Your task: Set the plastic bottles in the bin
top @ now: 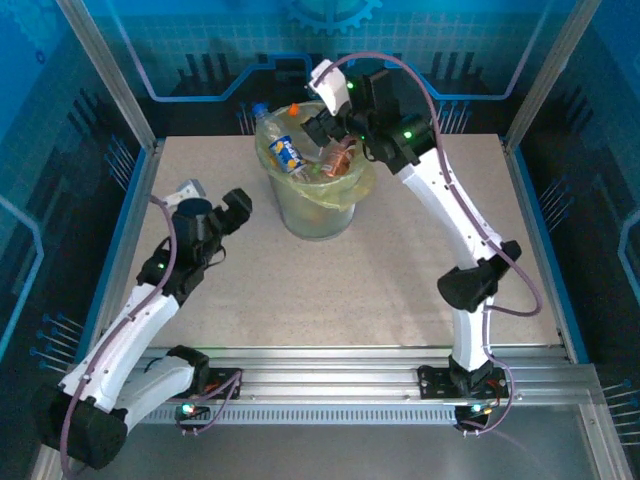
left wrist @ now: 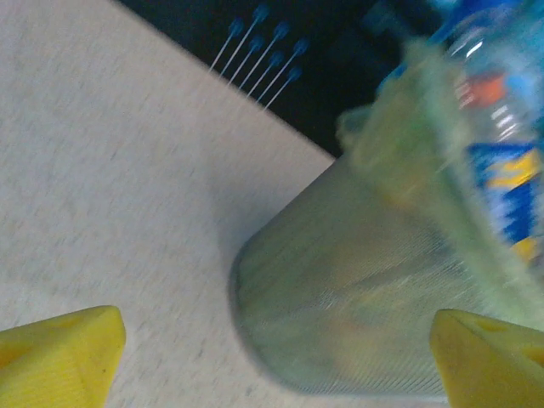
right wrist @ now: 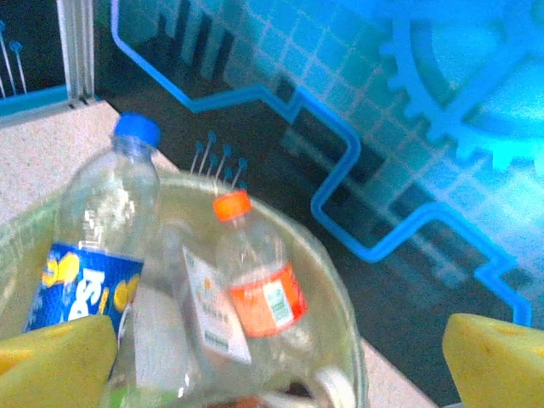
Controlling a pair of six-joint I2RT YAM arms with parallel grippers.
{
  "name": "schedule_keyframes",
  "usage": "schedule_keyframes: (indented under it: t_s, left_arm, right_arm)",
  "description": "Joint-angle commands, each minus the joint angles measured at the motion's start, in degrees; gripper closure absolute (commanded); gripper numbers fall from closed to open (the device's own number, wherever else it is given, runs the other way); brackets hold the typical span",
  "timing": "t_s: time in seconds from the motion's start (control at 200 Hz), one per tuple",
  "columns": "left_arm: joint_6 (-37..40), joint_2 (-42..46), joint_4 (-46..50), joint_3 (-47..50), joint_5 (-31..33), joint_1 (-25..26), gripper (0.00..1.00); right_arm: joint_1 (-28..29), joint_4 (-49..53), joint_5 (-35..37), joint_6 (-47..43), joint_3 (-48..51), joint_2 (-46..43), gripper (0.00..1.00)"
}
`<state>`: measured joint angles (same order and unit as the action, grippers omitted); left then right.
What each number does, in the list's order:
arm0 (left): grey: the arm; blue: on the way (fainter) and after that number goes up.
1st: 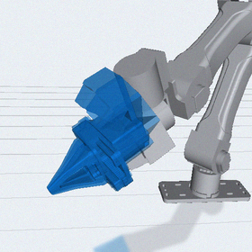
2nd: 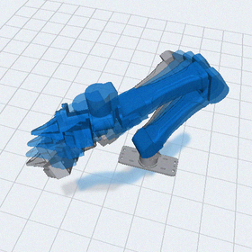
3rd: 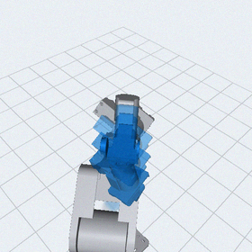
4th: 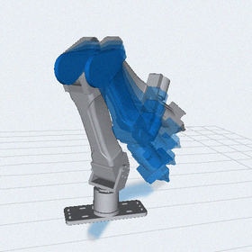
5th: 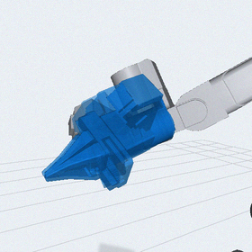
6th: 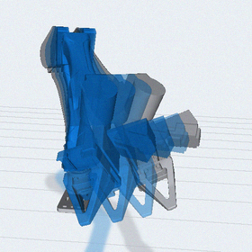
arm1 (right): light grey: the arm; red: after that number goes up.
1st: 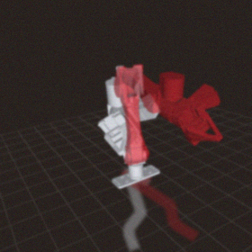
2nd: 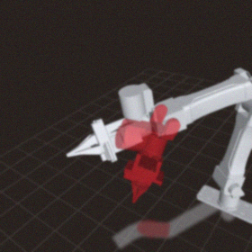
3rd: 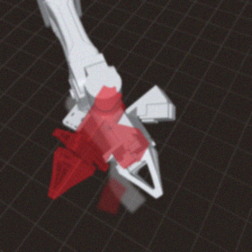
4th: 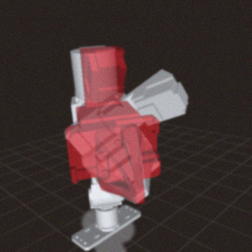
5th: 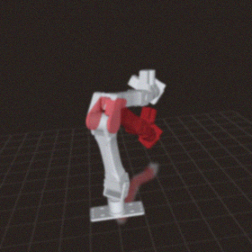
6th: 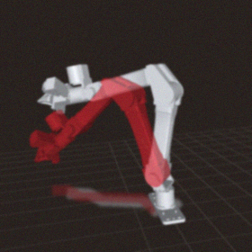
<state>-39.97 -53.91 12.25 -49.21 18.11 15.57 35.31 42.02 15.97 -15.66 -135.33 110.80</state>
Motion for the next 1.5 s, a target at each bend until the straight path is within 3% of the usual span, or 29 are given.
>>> schedule_keyframes:
  t_s: [0.0,0.09,0.37,0.67,0.98,1.49]
  left_arm:
    - [3.8,-2.8,-7.3,-5.6,-3.9,-2.3,0.13]
    - [4.8,-7.5,-9.8,-10.9,-6.9,-3.8,0.19]
    - [3.1,-25.7,-14.2,-27.7,-17.2,-7.5,0.18]
    - [0.1,-41.5,-14.9,-41.4,-25.6,-10.6,0.2]
    - [-1.2,-50.1,-12.2,-50.5,-29.8,-10.9,0.24]
    - [-4.9,-56.2,-12.9,-55.6,-37.6,-9.9,0.45]
  right_arm:
    - [0.6,-2.2,5.8,7.2,7.6,-5.9,0.0]
    - [0.6,-3.3,8.0,11.0,14.2,-10.2,0.0]
    - [0.5,-4.3,16.1,20.2,33.5,-24.2,0.0]
    - [-0.8,-4.4,16.9,25.9,48.2,-37.9,0.0]
    - [-1.5,-4.0,17.6,27.9,53.2,-42.8,0.0]
    - [-1.8,-4.1,17.2,28.0,53.4,-40.3,0.0]
